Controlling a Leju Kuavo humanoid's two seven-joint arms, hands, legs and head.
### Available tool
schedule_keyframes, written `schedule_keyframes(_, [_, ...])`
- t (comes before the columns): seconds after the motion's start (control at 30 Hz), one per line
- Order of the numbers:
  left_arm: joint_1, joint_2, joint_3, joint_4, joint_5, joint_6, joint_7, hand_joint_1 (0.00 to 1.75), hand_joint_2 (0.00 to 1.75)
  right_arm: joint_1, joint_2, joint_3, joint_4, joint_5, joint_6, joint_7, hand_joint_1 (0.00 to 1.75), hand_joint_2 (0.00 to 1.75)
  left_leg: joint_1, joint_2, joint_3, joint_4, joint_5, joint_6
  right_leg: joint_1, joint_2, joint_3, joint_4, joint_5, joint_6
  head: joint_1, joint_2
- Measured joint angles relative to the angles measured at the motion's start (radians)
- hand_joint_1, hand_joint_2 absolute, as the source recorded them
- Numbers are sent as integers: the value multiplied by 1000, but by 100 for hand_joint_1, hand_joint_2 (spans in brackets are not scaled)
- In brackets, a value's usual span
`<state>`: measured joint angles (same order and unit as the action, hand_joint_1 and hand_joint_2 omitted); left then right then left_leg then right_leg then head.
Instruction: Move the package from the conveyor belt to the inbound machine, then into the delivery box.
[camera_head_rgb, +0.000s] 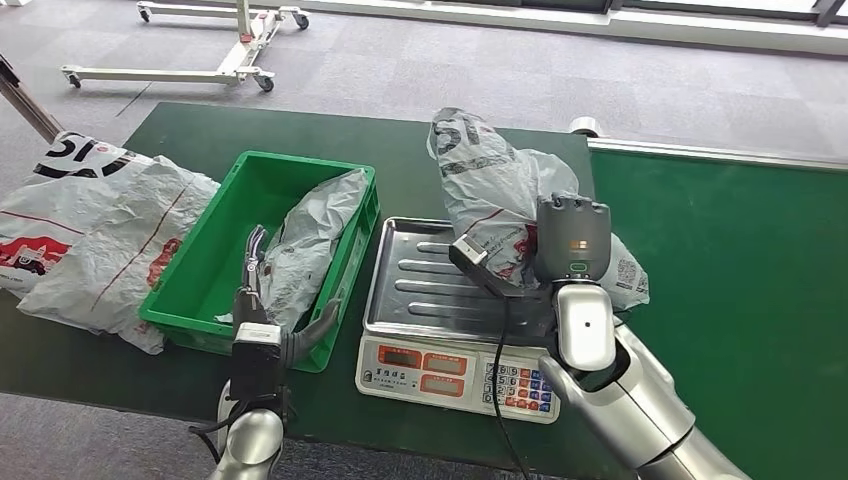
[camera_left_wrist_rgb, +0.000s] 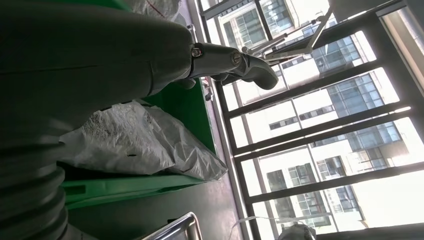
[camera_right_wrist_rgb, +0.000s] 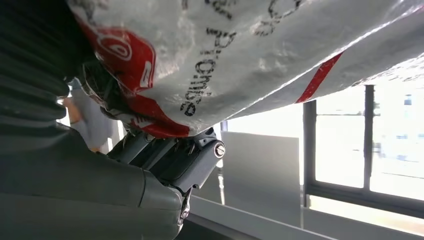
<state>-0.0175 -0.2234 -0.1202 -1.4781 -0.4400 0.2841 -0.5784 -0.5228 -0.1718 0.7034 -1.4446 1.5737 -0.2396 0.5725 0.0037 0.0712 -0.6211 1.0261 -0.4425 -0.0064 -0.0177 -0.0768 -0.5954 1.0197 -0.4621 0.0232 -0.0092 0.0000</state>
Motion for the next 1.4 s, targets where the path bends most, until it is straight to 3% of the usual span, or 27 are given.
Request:
schedule_keyframes(0.2, [-4, 2, 0, 14, 6, 5, -2, 0, 175, 31, 64, 0, 0, -10, 17, -213, 175, 175, 0, 0, 0, 0, 0, 0, 1, 0, -1, 0, -1, -1, 0, 0])
schedule_keyframes(0.4, [-12, 6, 0, 34, 10, 11, -9, 0, 175, 88, 153, -14, 15, -156, 109, -527, 175, 175, 0, 1, 0, 0, 0, -1, 1, 0, -1, 0, -1, -2, 0, 0])
schedule_keyframes(0.53, [-29, 8, 0, 54, 12, 13, -11, 0, 175, 93, 176, -2, 31, -337, 173, -673, 0, 175, 0, 0, 0, 0, 0, -1, 1, 0, -1, 0, -1, -2, 0, 0])
schedule_keyframes(0.6, [-36, 8, 0, 62, 12, 14, -10, 0, 175, 92, 178, 9, 37, -420, 188, -720, 0, 175, 0, 0, 0, 0, 0, -1, 1, 0, -1, 0, -1, -2, 0, 0])
schedule_keyframes(0.73, [-38, 9, 0, 62, 12, 21, -5, 0, 175, 76, 178, 18, 42, -597, 223, -783, 0, 0, 0, 0, 0, 0, 0, -1, 1, 0, 0, 0, -1, -2, 0, 0])
schedule_keyframes(1.2, [-34, 16, 0, 53, 13, 24, 0, 0, 175, 51, 179, 18, 49, -680, 248, -797, 0, 0, 0, 0, 0, 0, 0, -1, 1, 0, 0, 0, -1, -2, 0, 0])
schedule_keyframes(1.4, [-14, 18, 0, 31, 16, 34, 6, 0, 175, 40, 185, 8, 62, -880, 346, -820, 0, 0, 0, 0, 0, 0, 0, -1, 1, 0, 0, 0, -1, -2, 0, 0])
